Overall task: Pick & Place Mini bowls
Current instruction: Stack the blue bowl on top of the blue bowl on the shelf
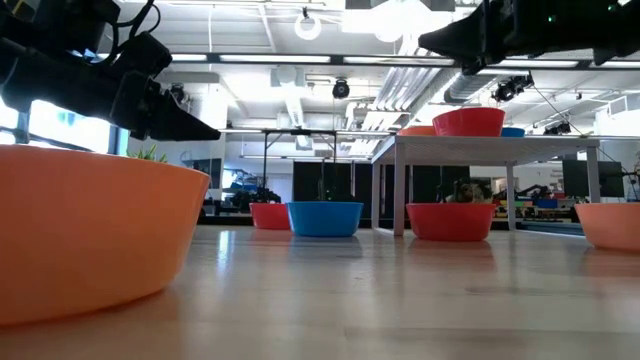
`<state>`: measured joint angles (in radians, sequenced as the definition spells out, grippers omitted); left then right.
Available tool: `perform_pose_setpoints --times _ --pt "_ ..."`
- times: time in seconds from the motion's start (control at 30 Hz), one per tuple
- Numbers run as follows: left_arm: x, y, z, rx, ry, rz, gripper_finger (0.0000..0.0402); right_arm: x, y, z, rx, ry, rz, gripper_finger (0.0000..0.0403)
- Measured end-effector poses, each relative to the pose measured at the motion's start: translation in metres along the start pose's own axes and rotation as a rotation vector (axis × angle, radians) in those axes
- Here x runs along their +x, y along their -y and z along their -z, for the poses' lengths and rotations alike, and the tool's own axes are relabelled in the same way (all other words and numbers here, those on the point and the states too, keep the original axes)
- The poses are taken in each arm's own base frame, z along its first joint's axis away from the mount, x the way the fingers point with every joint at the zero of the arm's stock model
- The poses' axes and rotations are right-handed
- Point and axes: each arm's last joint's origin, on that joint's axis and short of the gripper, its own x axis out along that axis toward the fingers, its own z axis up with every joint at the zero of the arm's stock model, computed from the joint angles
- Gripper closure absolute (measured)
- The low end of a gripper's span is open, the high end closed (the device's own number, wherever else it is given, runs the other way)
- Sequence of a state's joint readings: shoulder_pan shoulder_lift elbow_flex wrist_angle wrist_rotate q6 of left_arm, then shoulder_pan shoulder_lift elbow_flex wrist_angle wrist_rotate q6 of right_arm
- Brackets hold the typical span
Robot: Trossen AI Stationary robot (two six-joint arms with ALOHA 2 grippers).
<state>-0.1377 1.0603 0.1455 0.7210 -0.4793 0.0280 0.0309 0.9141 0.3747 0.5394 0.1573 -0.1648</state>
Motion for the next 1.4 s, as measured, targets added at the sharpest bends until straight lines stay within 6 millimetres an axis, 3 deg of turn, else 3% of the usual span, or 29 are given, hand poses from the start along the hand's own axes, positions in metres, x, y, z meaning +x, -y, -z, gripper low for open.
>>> perform_pose_setpoints --times 0.23,0.37,0.53,0.67,0.9,1.2,1.4 --pt "0.000 0.000 0.001 0.004 -0.007 0.000 0.0401 0.017 -0.027 -0.002 -0.052 -0.169 0.117 0.0377" --pt "0.000 0.000 0.001 0.030 -0.012 -0.013 0.0401 0.046 -0.036 -0.006 -0.089 -0.317 0.206 0.0353" --pt "0.000 0.000 0.001 0.026 -0.012 0.004 0.0401 0.093 -0.037 -0.015 -0.148 -0.504 0.174 0.0298" --pt "0.000 0.001 0.001 0.026 -0.011 0.025 0.0401 0.127 -0.029 -0.015 -0.154 -0.646 0.120 0.0259" --pt "0.000 0.001 0.001 0.026 -0.011 0.026 0.0401 0.167 -0.007 0.015 -0.169 -0.850 0.091 0.0236" --pt "0.000 0.001 0.001 -0.004 -0.012 0.027 0.0401 0.186 0.021 0.051 -0.131 -0.919 0.004 0.0260" --pt "0.000 0.001 0.001 -0.017 -0.012 0.027 0.0401 0.191 0.026 0.068 -0.101 -0.939 -0.053 0.0270"
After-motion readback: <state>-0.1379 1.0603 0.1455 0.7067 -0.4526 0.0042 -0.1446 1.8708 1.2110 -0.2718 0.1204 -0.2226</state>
